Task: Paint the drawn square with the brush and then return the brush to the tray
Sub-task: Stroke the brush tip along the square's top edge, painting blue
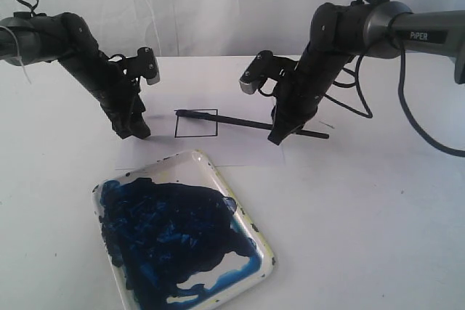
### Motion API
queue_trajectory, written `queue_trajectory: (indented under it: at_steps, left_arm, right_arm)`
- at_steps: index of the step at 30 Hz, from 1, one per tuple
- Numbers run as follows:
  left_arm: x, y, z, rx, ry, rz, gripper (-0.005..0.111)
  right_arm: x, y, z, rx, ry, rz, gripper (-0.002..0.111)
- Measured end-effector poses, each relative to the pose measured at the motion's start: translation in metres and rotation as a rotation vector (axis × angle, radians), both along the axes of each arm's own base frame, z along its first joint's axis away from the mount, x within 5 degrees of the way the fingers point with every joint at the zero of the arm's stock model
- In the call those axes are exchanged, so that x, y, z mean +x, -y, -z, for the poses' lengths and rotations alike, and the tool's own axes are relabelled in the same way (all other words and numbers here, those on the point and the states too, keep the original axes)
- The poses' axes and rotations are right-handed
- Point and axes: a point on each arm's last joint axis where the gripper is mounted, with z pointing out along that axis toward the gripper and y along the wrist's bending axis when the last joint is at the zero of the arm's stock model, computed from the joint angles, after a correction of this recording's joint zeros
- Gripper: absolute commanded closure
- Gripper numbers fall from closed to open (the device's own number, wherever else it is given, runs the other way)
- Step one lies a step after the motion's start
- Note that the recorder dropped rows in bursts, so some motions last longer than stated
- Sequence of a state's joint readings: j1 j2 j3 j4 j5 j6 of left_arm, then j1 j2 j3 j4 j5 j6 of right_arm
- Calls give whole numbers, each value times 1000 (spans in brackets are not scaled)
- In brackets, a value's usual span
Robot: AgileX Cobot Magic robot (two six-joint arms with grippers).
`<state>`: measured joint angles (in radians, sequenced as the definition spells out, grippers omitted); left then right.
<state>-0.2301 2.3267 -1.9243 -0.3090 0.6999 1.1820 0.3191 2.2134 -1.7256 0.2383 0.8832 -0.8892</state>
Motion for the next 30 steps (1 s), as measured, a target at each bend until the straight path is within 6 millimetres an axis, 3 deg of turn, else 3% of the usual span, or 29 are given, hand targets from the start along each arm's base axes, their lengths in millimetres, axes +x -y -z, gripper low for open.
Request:
queue_trajectory:
  at_steps: [19, 30]
  left_arm:
    - [0, 0, 1, -3, 1, -3, 38]
    - [0, 0, 1, -3, 1, -3, 38]
  right_arm:
    - [-2, 8, 2, -86, -36, 47, 108]
    - [-9, 11, -25, -90, -16, 40, 108]
